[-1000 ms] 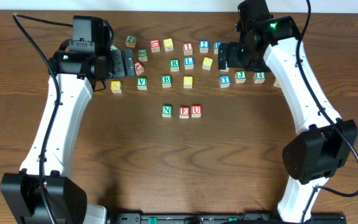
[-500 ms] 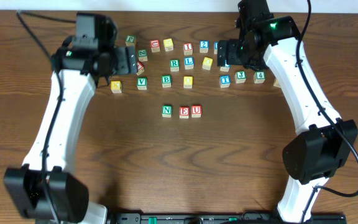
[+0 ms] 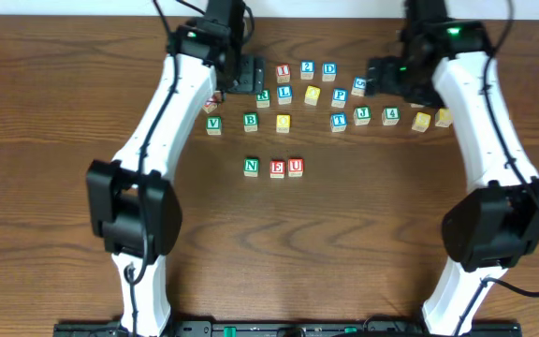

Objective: Spell out NEURIPS
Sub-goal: 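Move the left gripper over the green R block in the rows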

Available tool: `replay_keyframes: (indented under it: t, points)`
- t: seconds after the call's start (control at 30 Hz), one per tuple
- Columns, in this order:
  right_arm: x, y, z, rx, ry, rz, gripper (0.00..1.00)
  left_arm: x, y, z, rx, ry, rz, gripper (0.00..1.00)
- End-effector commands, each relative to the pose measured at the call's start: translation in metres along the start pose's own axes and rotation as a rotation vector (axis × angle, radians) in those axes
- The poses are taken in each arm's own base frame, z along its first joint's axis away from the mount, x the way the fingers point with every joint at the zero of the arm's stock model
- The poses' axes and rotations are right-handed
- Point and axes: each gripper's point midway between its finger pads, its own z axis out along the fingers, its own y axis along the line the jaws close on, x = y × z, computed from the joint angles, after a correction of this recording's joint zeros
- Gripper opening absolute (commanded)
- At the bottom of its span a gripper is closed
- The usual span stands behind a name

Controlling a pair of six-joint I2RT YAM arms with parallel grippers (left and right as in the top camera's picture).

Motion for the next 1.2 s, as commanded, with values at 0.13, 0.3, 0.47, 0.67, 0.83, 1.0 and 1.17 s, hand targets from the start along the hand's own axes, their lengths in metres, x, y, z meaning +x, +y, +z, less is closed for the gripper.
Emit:
replay_keyframes:
  t: [0.13, 0.3, 0.47, 0.67, 0.83, 1.0, 1.17]
  points:
    - [-0.009, -0.044, -0.006, 0.042, -0.006, 0.097, 0.99, -0.008, -0.02, 0.035, 0.001, -0.025, 0.002, 0.86]
    - [-0.008, -0.044, -0.006, 0.044, 0.0, 0.098, 0.99, -0.008, -0.036, 0.062, 0.017, -0.038, 0.027, 0.85]
    - [-0.007, -0.045, -0.006, 0.044, 0.003, 0.098, 0.99, -0.003, -0.034, 0.085, -0.026, -0.029, 0.01, 0.79]
    - [-0.007, -0.045, -0.006, 0.044, 0.002, 0.098, 0.99, 0.003, -0.028, 0.102, -0.052, -0.009, -0.001, 0.72]
    - [-0.007, -0.045, -0.006, 0.044, 0.002, 0.098, 0.99, 0.006, -0.018, 0.115, -0.106, -0.004, 0.0, 0.66]
    - [-0.007, -0.045, -0.006, 0.044, 0.002, 0.098, 0.99, 0.007, -0.017, 0.128, -0.105, -0.007, -0.001, 0.63]
    - [-0.007, -0.045, -0.006, 0.044, 0.002, 0.098, 0.99, 0.002, -0.021, 0.13, -0.096, -0.032, 0.0, 0.59]
